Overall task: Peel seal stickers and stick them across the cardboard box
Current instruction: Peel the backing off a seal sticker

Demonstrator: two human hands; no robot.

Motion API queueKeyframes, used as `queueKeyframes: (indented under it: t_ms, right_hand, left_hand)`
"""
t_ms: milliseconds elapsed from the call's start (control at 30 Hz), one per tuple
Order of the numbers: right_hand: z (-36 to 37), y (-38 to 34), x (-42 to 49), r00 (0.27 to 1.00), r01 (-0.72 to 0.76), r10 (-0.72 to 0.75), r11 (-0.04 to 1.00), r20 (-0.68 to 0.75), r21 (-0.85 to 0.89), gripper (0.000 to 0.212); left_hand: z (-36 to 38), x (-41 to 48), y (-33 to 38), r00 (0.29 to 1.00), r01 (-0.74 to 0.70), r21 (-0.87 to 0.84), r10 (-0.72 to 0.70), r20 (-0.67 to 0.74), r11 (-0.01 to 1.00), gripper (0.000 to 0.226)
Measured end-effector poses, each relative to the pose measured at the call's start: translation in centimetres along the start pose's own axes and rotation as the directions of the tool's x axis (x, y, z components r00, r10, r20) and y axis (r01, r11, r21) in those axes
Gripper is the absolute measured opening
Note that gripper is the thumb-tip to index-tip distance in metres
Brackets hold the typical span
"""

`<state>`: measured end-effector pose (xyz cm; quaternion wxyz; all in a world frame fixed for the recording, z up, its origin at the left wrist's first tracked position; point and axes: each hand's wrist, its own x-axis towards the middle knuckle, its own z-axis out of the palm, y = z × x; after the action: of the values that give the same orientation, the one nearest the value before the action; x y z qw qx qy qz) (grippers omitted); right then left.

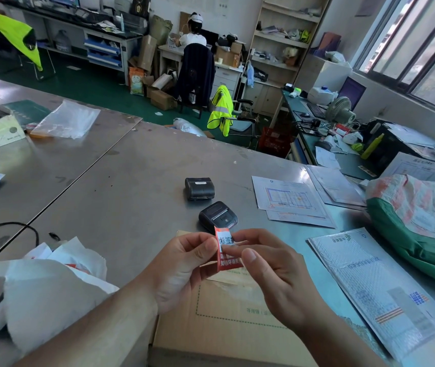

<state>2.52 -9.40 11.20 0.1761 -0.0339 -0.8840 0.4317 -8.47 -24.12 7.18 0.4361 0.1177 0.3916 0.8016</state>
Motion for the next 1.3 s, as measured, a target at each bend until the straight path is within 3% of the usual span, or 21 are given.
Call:
queueKeyframes:
  t_ms: [67, 167, 233, 533, 700, 933, 1300]
  right_hand:
    - [0.1, 0.0, 0.0, 1.000, -0.022, 0.022, 1.000, 0.000, -0.001, 0.042]
    - [0.2, -0.1, 0.0, 1.000, -0.026, 0.026, 1.000, -0.016, -0.001, 0.041]
    - [0.2, -0.3, 0.0, 1.000, -0.024, 0.024, 1.000, -0.015, 0.003, 0.040]
    - [0.4, -0.7, -0.3, 1.000, -0.021, 0.020, 0.999, -0.008, -0.048, 0.046]
    - [0.5, -0.5, -0.4, 0.999, -0.027, 0.026, 0.999, -0.018, -0.037, 0.045]
    - [0.2, -0.2, -0.6, 0.999, -0.040, 0.040, 0.999, -0.033, -0.021, 0.045]
    - [0.3, -0.2, -0.6, 1.000, -0.020, 0.020, 0.999, -0.010, -0.050, 0.048]
  left_hand:
    - [-0.2, 0.1, -0.1, 0.998, 0.008, 0.021, -0.006, -0.058, 1.000, 0.076]
    - [-0.5, 0.3, -0.3, 0.997, -0.007, 0.017, 0.009, -0.081, 1.000, 0.044]
    - [-0.6, 0.2, -0.2, 0.998, -0.016, 0.049, 0.019, -0.061, 0.999, 0.034]
    - [-1.0, -0.1, -0.3, 0.995, -0.047, 0.133, 0.059, -0.087, 0.990, 0.057]
    - [-0.9, -0.3, -0.6, 0.991, -0.096, 0.184, 0.111, -0.078, 0.978, 0.035]
    - [-0.5, -0.7, -0.6, 0.992, -0.106, 0.191, 0.118, -0.051, 0.976, 0.025]
    - [-0.9, -0.8, -0.8, 0.991, -0.116, 0.209, 0.127, -0.041, 0.971, 0.032]
